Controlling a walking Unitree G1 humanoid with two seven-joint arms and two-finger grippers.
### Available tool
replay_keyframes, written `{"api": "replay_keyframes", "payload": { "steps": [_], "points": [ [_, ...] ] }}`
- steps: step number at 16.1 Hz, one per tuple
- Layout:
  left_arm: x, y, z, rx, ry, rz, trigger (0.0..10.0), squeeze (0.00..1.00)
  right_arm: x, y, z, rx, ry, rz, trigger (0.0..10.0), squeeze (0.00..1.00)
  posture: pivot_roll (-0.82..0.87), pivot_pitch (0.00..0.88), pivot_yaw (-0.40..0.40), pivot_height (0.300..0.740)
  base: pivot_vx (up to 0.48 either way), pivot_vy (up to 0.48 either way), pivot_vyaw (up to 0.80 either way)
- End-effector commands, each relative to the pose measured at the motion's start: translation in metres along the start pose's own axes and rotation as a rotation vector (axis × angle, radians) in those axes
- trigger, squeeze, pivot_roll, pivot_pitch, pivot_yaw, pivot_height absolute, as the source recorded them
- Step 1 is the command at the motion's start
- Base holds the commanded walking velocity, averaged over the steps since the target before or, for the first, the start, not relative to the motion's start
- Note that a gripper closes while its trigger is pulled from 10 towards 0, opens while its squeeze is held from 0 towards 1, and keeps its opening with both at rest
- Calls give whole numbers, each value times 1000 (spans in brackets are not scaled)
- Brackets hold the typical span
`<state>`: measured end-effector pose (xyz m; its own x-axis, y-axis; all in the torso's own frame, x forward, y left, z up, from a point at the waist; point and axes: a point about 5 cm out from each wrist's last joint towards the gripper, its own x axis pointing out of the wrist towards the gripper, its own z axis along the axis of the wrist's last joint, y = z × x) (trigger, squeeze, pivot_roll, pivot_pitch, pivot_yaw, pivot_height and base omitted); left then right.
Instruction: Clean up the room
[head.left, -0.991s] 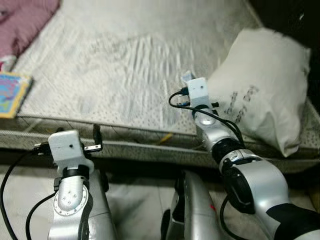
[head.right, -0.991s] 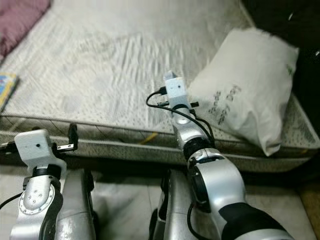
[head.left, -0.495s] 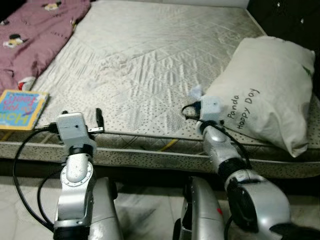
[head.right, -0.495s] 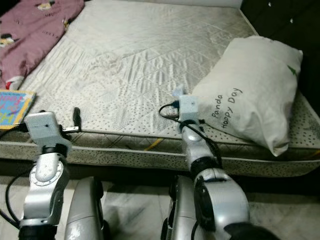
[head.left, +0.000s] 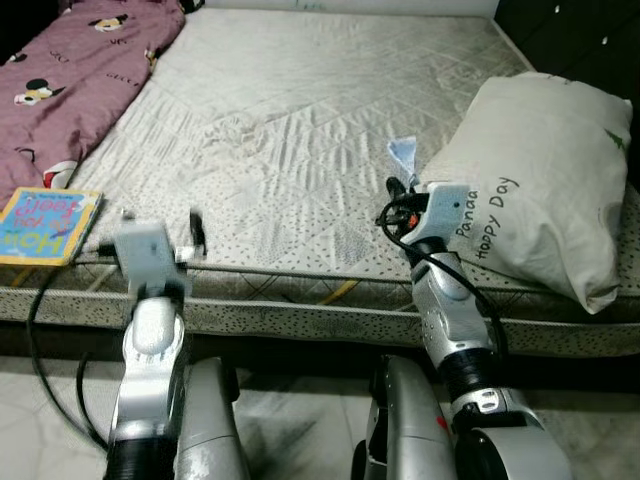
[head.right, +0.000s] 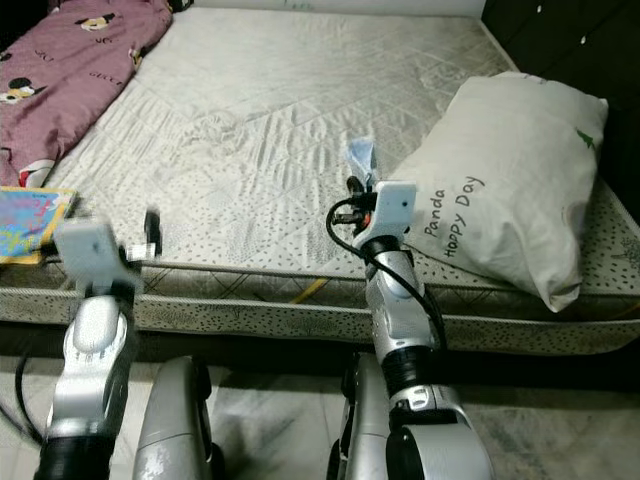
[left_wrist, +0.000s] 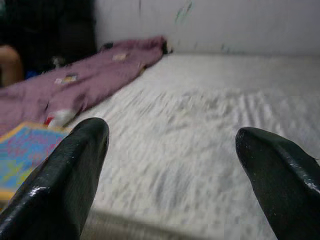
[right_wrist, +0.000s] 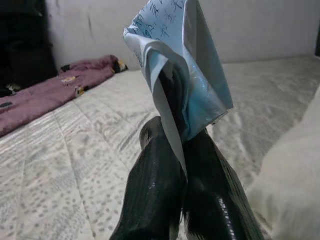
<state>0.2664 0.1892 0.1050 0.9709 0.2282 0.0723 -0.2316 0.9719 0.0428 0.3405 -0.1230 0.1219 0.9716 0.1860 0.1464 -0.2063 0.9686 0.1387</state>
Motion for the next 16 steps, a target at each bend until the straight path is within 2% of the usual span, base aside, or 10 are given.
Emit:
{"api": "replay_keyframes", "payload": {
  "steps": [1,3,5,6,10,12,16],
  "points": [
    [-1,1,1,3,-16,-3,10000,0,-3,-1,2,8,-4,4,10000,0,-1,0,8,586,0,0,0],
    [-2,-1,-2,8,-20,-12,10000,0,-13,-2,1,8,3,4,10000,0,0,0,4,601,0,0,0],
    [-5,4,-4,7,-22,-9,10000,0,-42,-5,-7,-29,49,22,10000,0,-14,0,6,630,0,0,0],
    [-6,6,-5,8,-19,-8,10000,0,-50,-7,-10,-34,64,21,10000,0,-18,0,8,645,0,0,0],
    [-16,4,-13,25,-4,-45,10000,0,-63,-12,-17,-53,99,14,10000,0,-36,0,28,659,0,0,0],
    [-17,4,-14,23,-9,-53,10000,0,-68,-16,-19,-63,111,-20,10000,0,-40,0,36,659,0,0,0],
    [-15,3,-12,21,-14,-86,10000,0,-76,-14,-11,-41,82,-36,10000,0,-63,0,64,659,0,0,0]
  ]
}}
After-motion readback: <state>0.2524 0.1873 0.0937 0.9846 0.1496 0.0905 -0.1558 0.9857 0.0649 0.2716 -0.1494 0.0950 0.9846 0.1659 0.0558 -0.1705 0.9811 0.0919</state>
